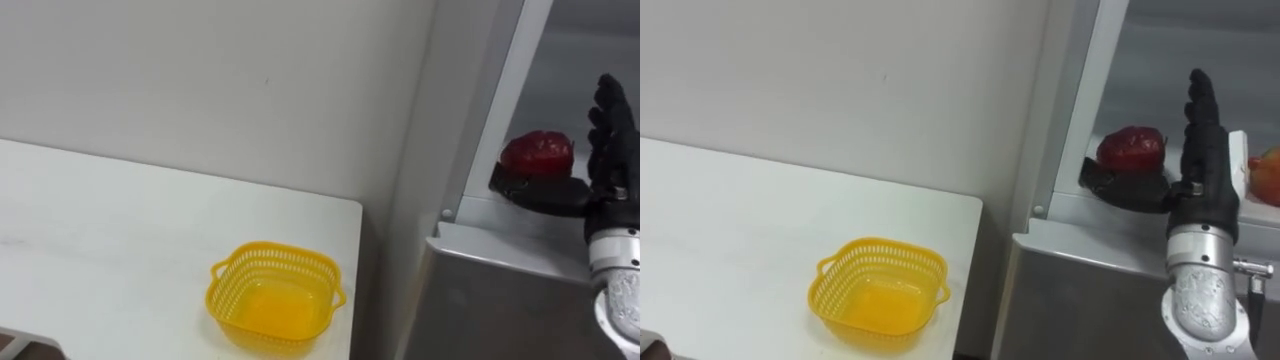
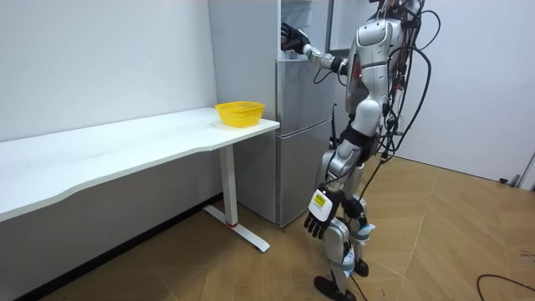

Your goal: Retrieve from the upper fridge

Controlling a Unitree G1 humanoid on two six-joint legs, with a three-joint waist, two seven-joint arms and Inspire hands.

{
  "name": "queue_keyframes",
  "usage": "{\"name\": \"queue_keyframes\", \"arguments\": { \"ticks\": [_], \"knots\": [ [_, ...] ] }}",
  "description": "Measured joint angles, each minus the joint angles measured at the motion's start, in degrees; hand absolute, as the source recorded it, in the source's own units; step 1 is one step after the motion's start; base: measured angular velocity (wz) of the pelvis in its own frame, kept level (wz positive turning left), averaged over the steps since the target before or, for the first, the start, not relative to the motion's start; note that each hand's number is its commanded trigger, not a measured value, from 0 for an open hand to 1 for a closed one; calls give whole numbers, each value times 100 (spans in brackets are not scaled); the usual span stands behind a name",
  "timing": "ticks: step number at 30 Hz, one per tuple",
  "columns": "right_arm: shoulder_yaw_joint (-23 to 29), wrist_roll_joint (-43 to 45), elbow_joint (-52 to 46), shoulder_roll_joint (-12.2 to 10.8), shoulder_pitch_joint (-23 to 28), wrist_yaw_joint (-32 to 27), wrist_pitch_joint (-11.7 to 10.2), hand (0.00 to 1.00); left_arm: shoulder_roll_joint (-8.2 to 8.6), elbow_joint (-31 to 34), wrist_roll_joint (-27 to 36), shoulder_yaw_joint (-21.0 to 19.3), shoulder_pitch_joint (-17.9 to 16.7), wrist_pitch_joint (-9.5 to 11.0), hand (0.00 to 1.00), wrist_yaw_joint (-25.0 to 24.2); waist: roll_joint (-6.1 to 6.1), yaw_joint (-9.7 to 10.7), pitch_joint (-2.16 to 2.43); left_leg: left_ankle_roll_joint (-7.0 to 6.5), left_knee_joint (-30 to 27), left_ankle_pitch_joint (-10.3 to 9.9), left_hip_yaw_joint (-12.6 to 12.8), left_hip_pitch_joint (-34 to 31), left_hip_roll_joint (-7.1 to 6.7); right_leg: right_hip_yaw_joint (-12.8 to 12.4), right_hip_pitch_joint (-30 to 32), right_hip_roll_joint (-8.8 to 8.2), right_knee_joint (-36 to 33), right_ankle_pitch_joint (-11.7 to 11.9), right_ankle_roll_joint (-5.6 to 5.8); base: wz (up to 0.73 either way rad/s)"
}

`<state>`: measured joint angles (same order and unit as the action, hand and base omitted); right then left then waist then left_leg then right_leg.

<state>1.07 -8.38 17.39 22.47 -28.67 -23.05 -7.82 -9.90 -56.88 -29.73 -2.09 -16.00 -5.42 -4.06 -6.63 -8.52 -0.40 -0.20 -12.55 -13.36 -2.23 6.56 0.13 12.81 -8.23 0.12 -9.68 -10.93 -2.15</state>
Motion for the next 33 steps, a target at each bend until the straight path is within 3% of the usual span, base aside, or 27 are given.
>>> {"name": "queue_keyframes", "arguments": {
  "ticks": [9,14,16,20,21,22,23,33],
  "knots": [
    [-2,-2,296,144,-135,344,34,0,-13,27,-38,-10,7,-54,0,-119,-20,-8,-2,0,-11,0,-27,-3,-2,4,24,-4,15,-1,0,0],
    [-45,-57,544,394,-160,844,40,0,-30,108,-26,-10,7,-82,0,-123,-72,-11,-15,3,-20,2,-8,23,6,1,18,-5,11,3,-6,0],
    [-43,-141,767,401,-236,1040,48,0,-28,101,-24,-7,3,-136,0,-132,-111,-1,7,3,-20,2,3,45,8,-2,-15,-6,8,3,-6,0],
    [-39,-249,1391,417,-584,1482,174,0,-23,98,-24,2,23,-258,0,-163,-137,17,2,2,-12,0,3,85,0,-13,-73,-3,6,1,-2,0],
    [-41,-256,1433,425,-620,1543,196,29,-26,99,-23,1,27,-282,0,-163,-137,17,1,2,-2,-1,3,83,0,-14,-71,-3,5,0,-1,0],
    [-41,-276,1529,439,-670,1641,254,50,-41,100,-23,0,28,-312,0,-162,-137,15,2,2,0,-2,-2,83,0,-8,-71,-3,1,0,-1,3],
    [-46,-307,1611,470,-717,1735,287,100,-50,95,-10,2,33,-346,0,-162,-136,19,1,2,-1,-2,-16,75,0,-10,-72,-2,-2,1,-2,4],
    [-245,-493,2063,804,-980,2509,426,100,-88,81,79,14,35,-596,0,-150,-162,23,24,5,-14,0,-25,101,3,-7,-144,17,-12,11,-12,0]
  ]
}}
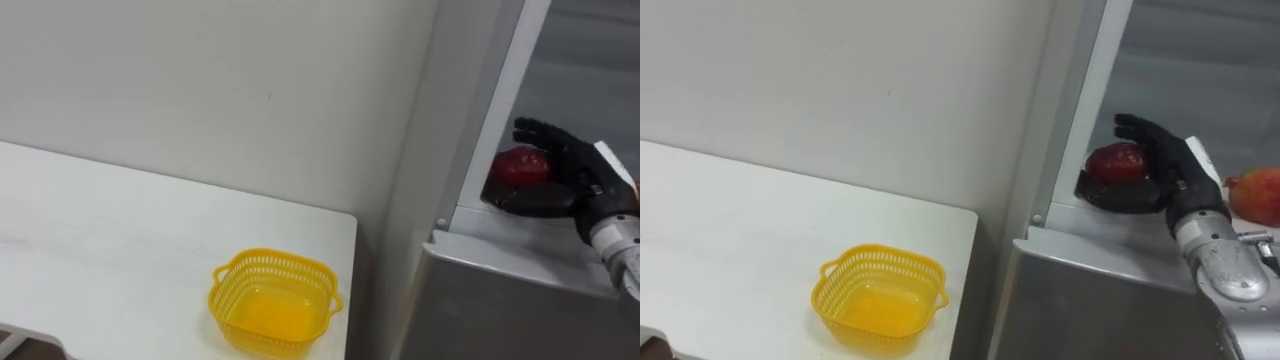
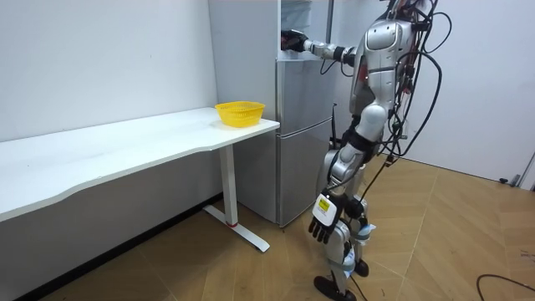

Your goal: Retrieve from the upper fridge

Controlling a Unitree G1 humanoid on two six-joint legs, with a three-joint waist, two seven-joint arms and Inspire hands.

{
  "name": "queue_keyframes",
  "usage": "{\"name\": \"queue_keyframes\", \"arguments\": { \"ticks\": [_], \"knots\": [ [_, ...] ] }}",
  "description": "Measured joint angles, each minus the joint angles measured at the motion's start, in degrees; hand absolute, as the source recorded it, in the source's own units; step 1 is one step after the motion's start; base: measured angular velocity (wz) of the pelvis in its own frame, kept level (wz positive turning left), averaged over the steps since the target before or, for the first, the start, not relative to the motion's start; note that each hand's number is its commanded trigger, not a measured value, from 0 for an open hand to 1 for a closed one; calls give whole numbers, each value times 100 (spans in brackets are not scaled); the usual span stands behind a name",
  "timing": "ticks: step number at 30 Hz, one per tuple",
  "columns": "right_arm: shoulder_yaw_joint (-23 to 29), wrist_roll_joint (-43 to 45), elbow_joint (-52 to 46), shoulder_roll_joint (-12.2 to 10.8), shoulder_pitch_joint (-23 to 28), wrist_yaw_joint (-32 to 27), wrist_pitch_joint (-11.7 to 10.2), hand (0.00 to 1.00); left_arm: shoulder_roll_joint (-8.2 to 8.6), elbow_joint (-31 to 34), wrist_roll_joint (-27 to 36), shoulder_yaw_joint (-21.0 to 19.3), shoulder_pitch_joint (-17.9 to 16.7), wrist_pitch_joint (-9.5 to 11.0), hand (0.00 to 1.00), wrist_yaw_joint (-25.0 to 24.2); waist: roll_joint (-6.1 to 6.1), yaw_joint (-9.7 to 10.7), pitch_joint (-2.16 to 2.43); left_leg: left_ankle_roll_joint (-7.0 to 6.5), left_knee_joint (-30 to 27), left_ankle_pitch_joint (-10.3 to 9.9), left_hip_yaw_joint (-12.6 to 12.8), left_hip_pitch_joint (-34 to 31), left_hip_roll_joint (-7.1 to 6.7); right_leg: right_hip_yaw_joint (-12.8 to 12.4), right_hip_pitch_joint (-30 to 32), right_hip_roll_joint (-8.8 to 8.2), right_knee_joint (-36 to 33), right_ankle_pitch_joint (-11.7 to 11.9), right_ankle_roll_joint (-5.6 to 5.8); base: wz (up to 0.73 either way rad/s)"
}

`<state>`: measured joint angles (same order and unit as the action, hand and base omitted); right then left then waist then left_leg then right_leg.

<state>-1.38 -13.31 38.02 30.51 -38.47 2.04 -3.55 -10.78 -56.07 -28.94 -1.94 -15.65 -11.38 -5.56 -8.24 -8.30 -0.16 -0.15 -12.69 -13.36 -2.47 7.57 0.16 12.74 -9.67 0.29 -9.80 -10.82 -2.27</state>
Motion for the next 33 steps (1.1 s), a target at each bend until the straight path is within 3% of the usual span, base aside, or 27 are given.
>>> {"name": "queue_keyframes", "arguments": {
  "ticks": [4,10,16,23,30,33],
  "knots": [
    [-148,-15,293,128,-113,157,86,100,-62,0,3,11,-3,-40,0,1,-75,-32,26,0,0,0,-2,16,3,-4,-28,5,13,0,1,0],
    [-118,-29,636,271,-378,148,196,100,-128,0,3,29,-9,-120,0,0,-81,-158,21,1,-1,-2,-8,24,3,-4,-32,9,39,-1,2,0],
    [-114,-107,574,272,-385,56,193,100,-149,0,14,47,112,-114,0,44,-68,-153,2,1,21,-3,-36,5,2,20,-28,7,34,-1,2,2],
    [-86,-206,377,269,-383,-18,189,100,-149,-6,13,45,218,-106,0,77,-8,-151,-43,2,100,-4,-66,6,0,17,-5,7,43,-2,3,0],
    [-124,-88,-227,165,-271,-433,380,100,-149,0,14,37,213,-82,0,159,38,-142,-32,2,93,-3,74,6,14,-33,75,10,33,-1,3,-10],
    [-31,204,-701,5,-83,-681,434,100,-149,-4,1,40,211,-71,0,163,93,-117,-27,2,101,-3,96,21,24,-67,84,23,20,-1,2,-8]
  ]
}}
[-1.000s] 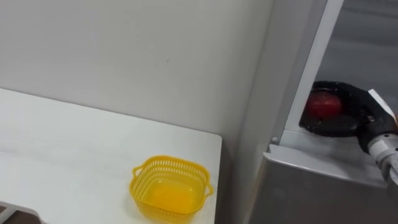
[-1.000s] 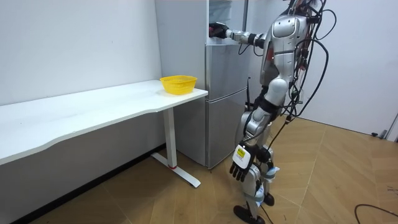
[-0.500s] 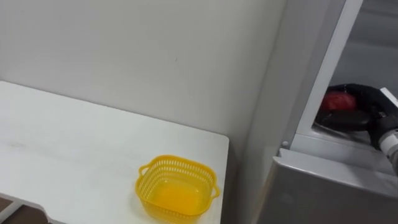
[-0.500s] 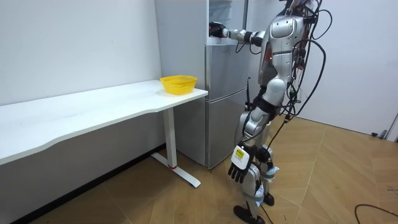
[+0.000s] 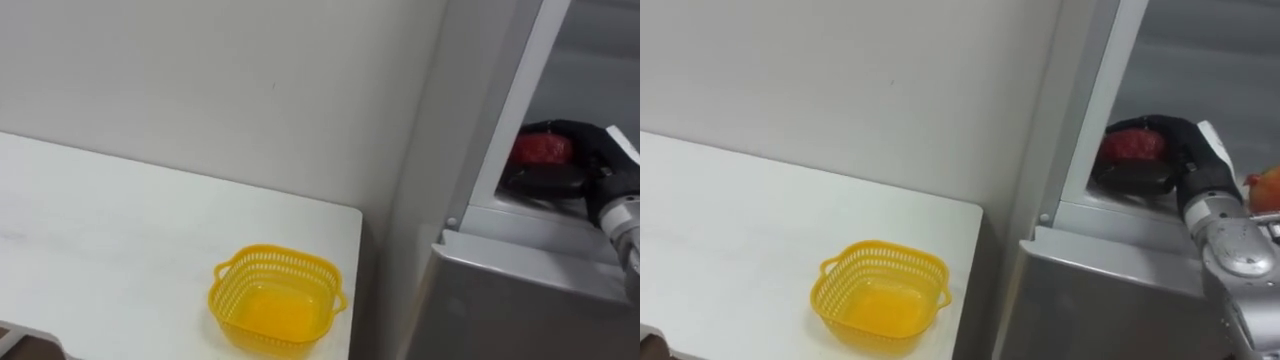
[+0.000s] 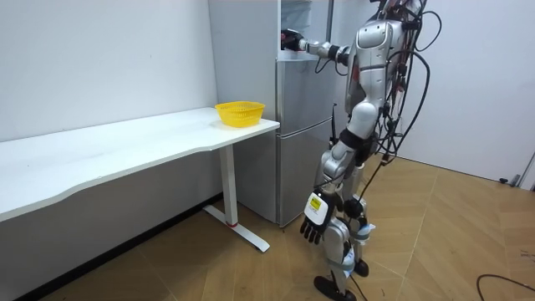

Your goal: Retrieve from the upper fridge

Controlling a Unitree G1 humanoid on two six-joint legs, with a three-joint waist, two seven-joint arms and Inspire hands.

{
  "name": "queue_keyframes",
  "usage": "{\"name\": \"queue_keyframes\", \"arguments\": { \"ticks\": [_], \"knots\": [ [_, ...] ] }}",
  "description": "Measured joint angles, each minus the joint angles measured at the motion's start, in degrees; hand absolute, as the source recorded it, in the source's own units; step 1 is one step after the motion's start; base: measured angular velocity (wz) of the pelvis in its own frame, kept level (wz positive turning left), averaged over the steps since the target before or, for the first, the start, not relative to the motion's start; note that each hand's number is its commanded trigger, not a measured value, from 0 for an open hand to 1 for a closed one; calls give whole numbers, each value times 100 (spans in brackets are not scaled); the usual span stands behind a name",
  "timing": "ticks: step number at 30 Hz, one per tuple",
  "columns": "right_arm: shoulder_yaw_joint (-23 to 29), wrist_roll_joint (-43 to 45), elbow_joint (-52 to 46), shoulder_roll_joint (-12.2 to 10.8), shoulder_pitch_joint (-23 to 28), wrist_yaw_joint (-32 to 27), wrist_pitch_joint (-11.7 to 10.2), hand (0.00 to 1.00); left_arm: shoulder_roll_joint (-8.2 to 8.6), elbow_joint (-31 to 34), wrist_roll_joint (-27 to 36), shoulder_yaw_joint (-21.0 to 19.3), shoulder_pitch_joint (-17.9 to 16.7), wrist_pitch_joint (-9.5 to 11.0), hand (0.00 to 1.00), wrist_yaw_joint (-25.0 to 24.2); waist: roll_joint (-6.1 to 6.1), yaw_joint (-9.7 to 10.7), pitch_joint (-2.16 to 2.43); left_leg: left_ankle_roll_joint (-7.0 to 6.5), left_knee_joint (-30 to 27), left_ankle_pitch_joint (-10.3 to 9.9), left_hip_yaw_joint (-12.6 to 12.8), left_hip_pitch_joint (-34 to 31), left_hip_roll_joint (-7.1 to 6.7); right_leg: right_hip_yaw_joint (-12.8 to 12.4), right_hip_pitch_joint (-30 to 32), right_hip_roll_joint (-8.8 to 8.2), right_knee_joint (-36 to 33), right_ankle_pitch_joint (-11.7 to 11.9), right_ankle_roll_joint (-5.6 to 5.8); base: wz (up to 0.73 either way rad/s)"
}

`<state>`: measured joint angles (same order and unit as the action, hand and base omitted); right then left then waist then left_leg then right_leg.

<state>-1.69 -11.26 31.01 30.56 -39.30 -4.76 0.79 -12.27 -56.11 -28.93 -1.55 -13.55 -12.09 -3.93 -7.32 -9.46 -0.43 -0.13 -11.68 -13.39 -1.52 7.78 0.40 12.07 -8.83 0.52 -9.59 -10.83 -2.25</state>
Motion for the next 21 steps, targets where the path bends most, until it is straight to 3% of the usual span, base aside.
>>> {"name": "queue_keyframes", "arguments": {
  "ticks": [4,9,11,21],
  "knots": [
    [93,392,-795,-207,434,-429,10,100,15,-22,33,123,-4,29,0,215,93,16,22,0,-2,0,9,37,7,-41,9,8,-8,0,0,-3],
    [243,561,-1947,-488,1143,-869,3,100,25,-101,121,199,-5,221,0,482,209,52,51,0,1,1,80,68,13,-45,-11,-9,-8,0,0,-3],
    [306,710,-2531,-818,1409,-1051,-10,100,65,-112,126,198,-22,245,0,502,293,98,69,0,1,0,140,28,25,-91,66,-29,-18,0,0,-17],
    [100,1172,-3966,-1508,2248,-1323,-47,100,313,-120,132,207,-23,440,0,624,447,292,52,-2,12,1,173,-134,17,-115,285,-24,-114,0,0,-2]
  ]
}}
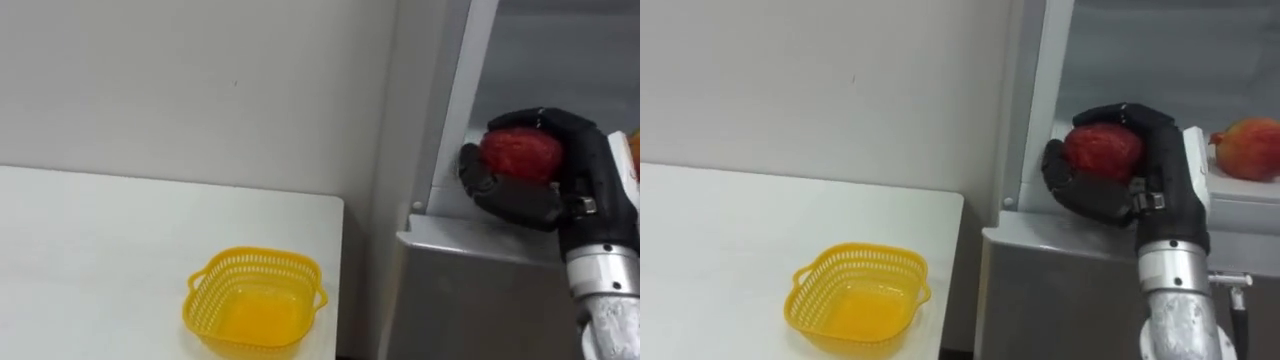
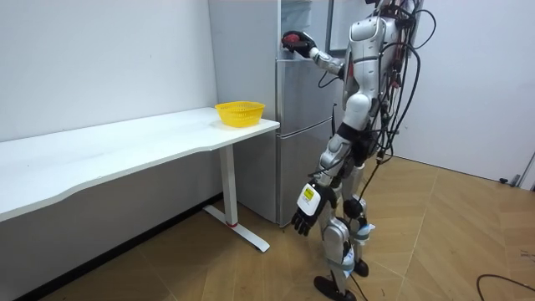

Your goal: Retrieve from the upper fridge

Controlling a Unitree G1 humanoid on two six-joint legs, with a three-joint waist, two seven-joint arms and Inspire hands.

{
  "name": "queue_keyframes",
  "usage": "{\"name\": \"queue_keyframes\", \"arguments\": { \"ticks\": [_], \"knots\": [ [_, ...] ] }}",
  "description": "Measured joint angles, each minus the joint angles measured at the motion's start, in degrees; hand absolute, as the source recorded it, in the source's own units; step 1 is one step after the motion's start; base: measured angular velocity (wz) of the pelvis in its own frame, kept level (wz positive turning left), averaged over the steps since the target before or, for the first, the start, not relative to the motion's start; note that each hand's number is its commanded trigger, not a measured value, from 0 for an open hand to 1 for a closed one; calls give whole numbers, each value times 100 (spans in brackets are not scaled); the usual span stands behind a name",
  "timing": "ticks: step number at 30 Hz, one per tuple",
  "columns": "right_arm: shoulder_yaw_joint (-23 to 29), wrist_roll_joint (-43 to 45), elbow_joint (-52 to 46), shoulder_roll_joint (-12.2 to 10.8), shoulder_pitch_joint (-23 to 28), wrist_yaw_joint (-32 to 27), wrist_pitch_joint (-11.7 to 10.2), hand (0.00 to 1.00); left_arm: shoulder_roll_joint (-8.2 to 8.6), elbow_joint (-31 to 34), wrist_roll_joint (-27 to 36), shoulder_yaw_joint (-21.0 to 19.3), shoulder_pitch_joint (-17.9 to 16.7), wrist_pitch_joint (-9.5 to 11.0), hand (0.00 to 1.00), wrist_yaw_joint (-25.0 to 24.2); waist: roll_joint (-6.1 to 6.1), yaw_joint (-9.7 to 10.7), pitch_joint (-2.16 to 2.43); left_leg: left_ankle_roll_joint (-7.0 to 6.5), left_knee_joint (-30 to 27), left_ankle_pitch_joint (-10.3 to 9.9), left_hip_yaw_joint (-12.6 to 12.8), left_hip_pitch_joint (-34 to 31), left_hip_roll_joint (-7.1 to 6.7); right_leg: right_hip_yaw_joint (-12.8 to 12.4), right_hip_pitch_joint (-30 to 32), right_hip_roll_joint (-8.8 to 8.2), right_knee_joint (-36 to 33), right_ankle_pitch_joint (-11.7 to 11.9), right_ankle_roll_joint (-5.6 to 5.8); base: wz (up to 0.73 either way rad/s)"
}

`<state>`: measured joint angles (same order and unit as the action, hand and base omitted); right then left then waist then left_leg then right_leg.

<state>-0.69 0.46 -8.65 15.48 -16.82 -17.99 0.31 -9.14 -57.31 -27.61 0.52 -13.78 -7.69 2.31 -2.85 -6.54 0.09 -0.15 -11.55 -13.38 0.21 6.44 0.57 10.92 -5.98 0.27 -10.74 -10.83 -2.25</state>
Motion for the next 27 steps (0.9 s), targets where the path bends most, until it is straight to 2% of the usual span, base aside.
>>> {"name": "queue_keyframes", "arguments": {
  "ticks": [1,5,9,12,14,17,18,20,22,23,27],
  "knots": [
    [-63,15,-142,-33,64,-1,-8,100,16,-15,-6,31,-1,25,0,0,28,1,-7,0,-8,0,39,-2,0,-16,9,0,-2,1,0,-9],
    [-270,358,-651,-137,169,-21,-63,100,75,-98,74,81,-35,76,0,-1,152,22,32,-3,-6,-2,96,8,2,-64,14,-5,-11,5,7,-5],
    [-336,742,-980,-175,175,-15,-242,100,80,-102,104,106,-23,99,0,-1,191,23,22,-3,26,-2,111,-2,15,-82,46,0,-13,6,5,-1],
    [-508,1126,-1255,-316,180,-12,-350,100,81,-248,64,213,46,248,0,5,192,16,24,-2,28,-1,114,-34,15,-124,51,19,-11,5,4,-1],
    [-718,1517,-1438,-469,179,-6,-542,100,85,-460,59,289,174,369,0,4,156,-22,29,-3,21,0,122,-39,13,-146,54,35,8,5,3,-2],
    [-1126,1744,-1590,-479,178,59,-698,100,81,-573,99,365,292,416,0,-6,56,-99,48,-2,20,0,120,-32,12,-128,74,36,12,3,4,0],
    [-1191,1803,-1596,-475,178,69,-726,100,76,-597,106,409,322,416,0,-8,32,-130,42,-2,21,0,121,-29,12,-128,72,36,11,4,4,0],
    [-1379,1884,-1595,-460,178,79,-777,100,38,-635,107,532,426,430,0,-6,-36,-190,-16,-2,21,0,109,-13,14,-109,43,36,12,4,4,3],
    [-1508,2173,-1595,-457,178,110,-787,100,-10,-647,105,534,439,443,0,-9,-103,-247,-26,-3,17,0,92,-54,15,-80,53,31,6,4,4,5],
    [-1595,2288,-1595,-442,178,169,-815,100,-32,-668,106,534,447,459,0,-14,-129,-295,-13,-3,6,0,92,-87,14,-76,93,28,0,4,4,0],
    [-1718,2504,-1570,-430,178,396,-920,100,-57,-673,100,531,467,553,0,-77,-142,-357,-25,-4,-17,-1,17,-197,-8,22,139,-1,-4,5,5,11]
  ]
}}
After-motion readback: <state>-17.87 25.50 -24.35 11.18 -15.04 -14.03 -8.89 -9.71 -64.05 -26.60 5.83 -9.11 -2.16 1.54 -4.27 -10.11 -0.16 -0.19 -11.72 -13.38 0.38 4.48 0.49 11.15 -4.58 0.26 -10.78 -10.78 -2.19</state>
